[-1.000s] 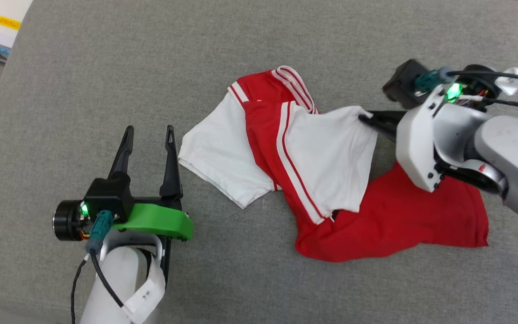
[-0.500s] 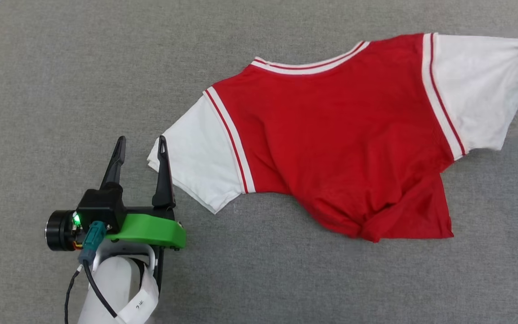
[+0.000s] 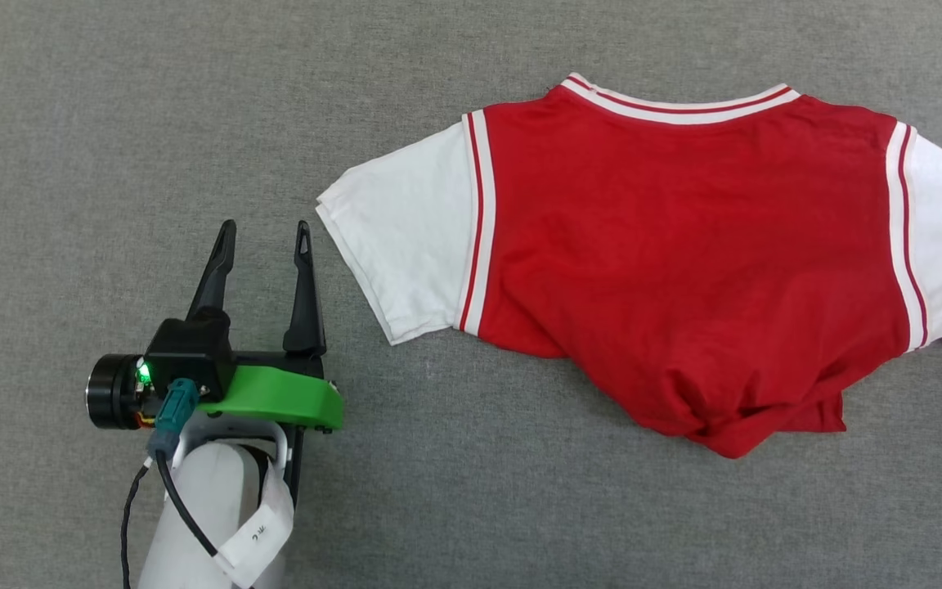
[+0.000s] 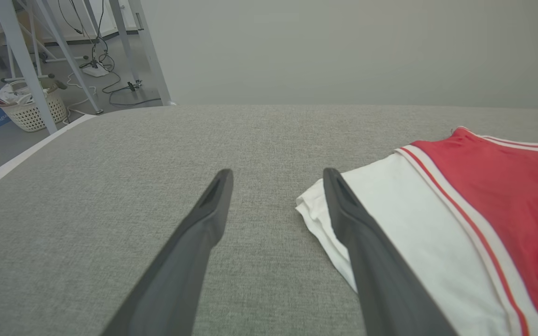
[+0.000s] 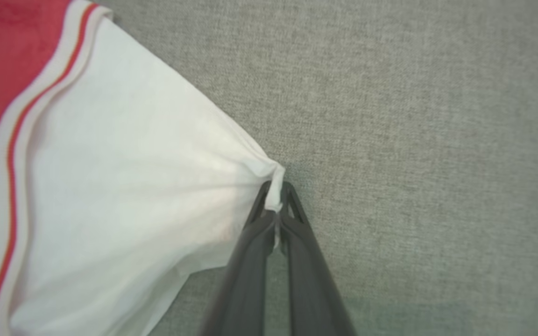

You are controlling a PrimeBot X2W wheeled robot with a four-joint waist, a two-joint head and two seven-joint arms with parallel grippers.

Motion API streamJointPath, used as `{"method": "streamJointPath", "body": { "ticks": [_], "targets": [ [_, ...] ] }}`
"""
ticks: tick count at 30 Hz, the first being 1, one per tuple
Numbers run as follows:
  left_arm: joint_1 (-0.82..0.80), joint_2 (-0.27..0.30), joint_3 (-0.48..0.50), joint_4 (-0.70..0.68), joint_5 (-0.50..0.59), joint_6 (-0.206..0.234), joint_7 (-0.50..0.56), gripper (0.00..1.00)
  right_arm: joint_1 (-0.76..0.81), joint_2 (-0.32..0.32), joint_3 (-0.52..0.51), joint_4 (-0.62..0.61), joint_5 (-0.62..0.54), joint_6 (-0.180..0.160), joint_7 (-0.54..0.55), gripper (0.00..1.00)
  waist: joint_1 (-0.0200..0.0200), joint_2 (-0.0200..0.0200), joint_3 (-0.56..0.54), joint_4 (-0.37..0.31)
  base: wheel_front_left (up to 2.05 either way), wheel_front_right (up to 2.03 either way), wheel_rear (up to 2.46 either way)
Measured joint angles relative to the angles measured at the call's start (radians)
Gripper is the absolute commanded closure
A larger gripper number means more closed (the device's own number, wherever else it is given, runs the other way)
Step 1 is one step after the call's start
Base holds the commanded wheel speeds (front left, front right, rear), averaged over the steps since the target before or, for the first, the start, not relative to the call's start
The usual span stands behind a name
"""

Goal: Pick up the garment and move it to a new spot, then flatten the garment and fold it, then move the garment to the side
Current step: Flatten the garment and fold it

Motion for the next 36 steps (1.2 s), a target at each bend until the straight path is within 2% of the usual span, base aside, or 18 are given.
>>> {"method": "streamJointPath", "body": {
  "ticks": [6, 7, 8, 9, 13, 19, 23, 26, 30, 32, 36],
  "targets": [
    [-0.001, 0.000, 0.016, 0.020, 0.012, -0.008, 0.000, 0.00, 0.015, 0.061, -0.034, 0.083, 0.012, 0.000, -0.067, 1.00, 0.0000, 0.0000, -0.021, 0.000, 0.00, 0.00, 0.00],
    [-0.001, 0.001, 0.021, 0.025, 0.015, -0.008, 0.000, 0.00, 0.019, 0.068, -0.035, 0.093, -0.001, 0.000, -0.098, 0.80, 0.0000, 0.0000, -0.029, -0.001, 0.00, 0.00, 0.00],
    [-0.001, 0.001, 0.027, 0.030, 0.016, -0.009, 0.000, 0.00, 0.026, 0.077, -0.039, 0.100, -0.008, 0.000, -0.128, 0.15, 0.0000, 0.0000, -0.037, -0.003, 0.00, 0.00, 0.00],
    [-0.001, 0.002, 0.031, 0.035, 0.016, -0.013, 0.000, 0.00, 0.031, 0.085, -0.039, 0.104, -0.015, 0.000, -0.154, 0.00, 0.0000, 0.0000, -0.045, -0.004, 0.00, 0.00, 0.00],
    [-0.002, 0.018, 0.053, 0.050, 0.014, -0.037, 0.000, 0.00, 0.047, 0.095, -0.050, 0.111, -0.086, 0.000, -0.319, 0.00, 0.0000, 0.0000, -0.086, -0.013, 0.00, 0.00, 0.00],
    [-0.053, 0.093, 0.059, 0.121, 0.005, -0.079, 0.000, 0.00, 0.053, 0.147, -0.118, 0.096, -0.214, 0.000, -0.543, 0.00, 0.0000, 0.0000, -0.147, -0.034, 0.00, 0.00, 0.00],
    [-0.130, 0.154, 0.030, 0.177, -0.009, -0.100, 0.020, 0.00, 0.084, 0.217, -0.252, 0.042, -0.334, 0.000, -0.569, 0.00, 0.0000, 0.0000, -0.178, -0.054, 0.00, 0.00, 0.00],
    [-0.195, 0.196, -0.008, 0.202, -0.033, -0.108, 0.074, 0.00, 0.140, 0.282, -0.434, -0.080, -0.471, 0.000, -0.569, 0.00, 0.0000, 0.0000, -0.192, -0.071, 0.00, 0.00, 0.00],
    [-0.286, 0.250, -0.097, 0.223, -0.123, -0.113, 0.182, 0.00, 0.290, 0.414, -0.620, -0.265, -0.647, 0.000, -0.574, 0.00, 0.0000, 0.0000, -0.208, -0.088, 0.00, 0.00, 0.00],
    [-0.339, 0.297, -0.172, 0.235, -0.159, -0.113, 0.262, 0.00, 0.370, 0.485, -0.678, -0.352, -0.709, 0.000, -0.575, 0.00, 0.0000, 0.0000, -0.214, -0.094, 0.00, 0.00, 0.00],
    [-0.439, 0.348, -0.262, 0.255, -0.298, -0.113, 0.422, 0.00, 0.472, 0.565, -0.728, -0.462, -0.772, 0.000, -0.576, 0.00, 0.0000, 0.0000, -0.210, -0.097, 0.00, 0.00, 0.00]
  ]
}}
